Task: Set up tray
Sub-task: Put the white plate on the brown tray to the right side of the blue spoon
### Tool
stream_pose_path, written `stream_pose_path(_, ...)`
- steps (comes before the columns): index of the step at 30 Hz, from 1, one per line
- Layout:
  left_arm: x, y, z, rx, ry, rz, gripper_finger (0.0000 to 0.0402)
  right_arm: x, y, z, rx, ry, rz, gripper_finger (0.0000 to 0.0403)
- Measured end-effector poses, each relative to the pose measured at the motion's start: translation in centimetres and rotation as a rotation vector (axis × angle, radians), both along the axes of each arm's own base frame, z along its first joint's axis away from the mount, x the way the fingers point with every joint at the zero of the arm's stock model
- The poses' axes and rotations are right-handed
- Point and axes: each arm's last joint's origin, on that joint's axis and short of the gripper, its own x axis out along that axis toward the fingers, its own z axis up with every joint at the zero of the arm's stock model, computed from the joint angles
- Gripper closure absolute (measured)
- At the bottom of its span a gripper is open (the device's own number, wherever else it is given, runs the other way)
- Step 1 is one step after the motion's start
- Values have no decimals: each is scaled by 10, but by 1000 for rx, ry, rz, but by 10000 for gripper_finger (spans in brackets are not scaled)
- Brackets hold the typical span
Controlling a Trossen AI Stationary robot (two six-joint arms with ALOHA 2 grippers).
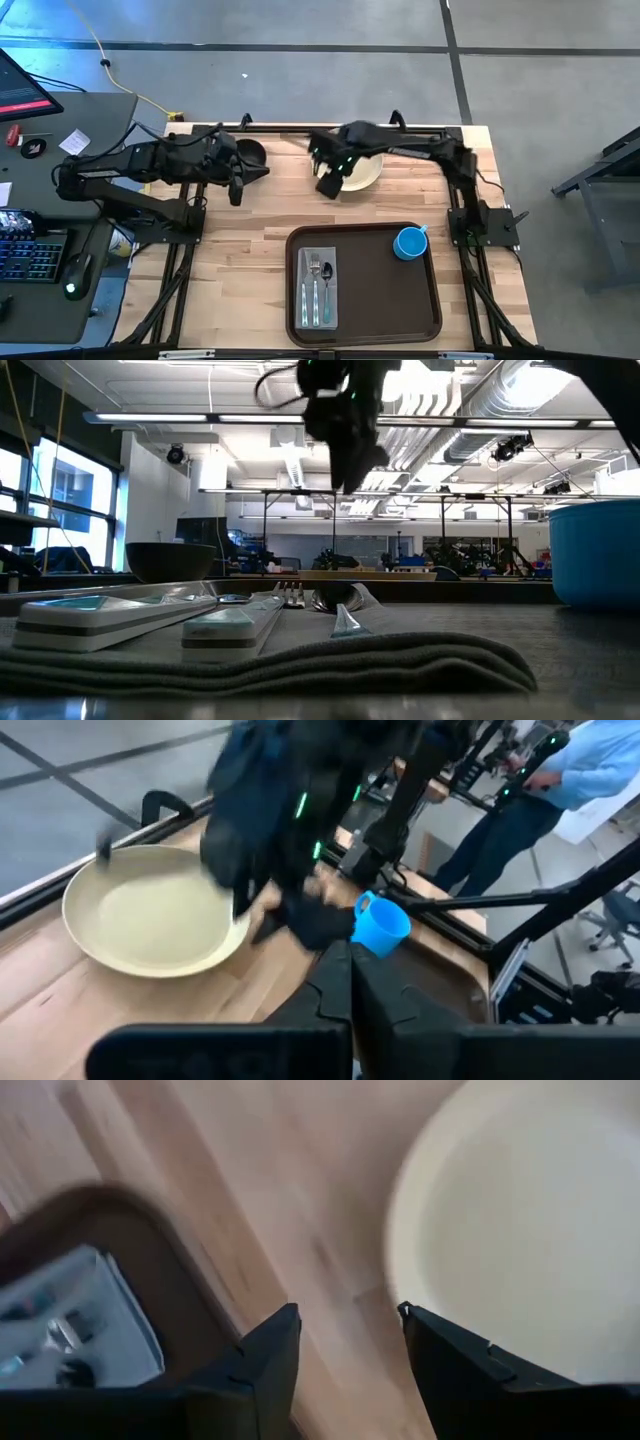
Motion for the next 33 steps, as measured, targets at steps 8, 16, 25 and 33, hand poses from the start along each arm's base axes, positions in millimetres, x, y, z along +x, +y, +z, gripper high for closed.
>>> stream_pose_path(8,0,-1,0,-81,-19,5,349,13,-17,-48,10,138,31,253)
stream_pose_path(16,3,0,-1,-165,-34,78,336,15,-45,-47,15,23,55,252)
stream_pose_path(25,8,1,-4,-268,-42,134,358,12,-24,-88,50,96,181,225)
stream_pose_path(33,19,-1,-9,-335,-16,120,366,-5,-23,-120,57,226,166,229)
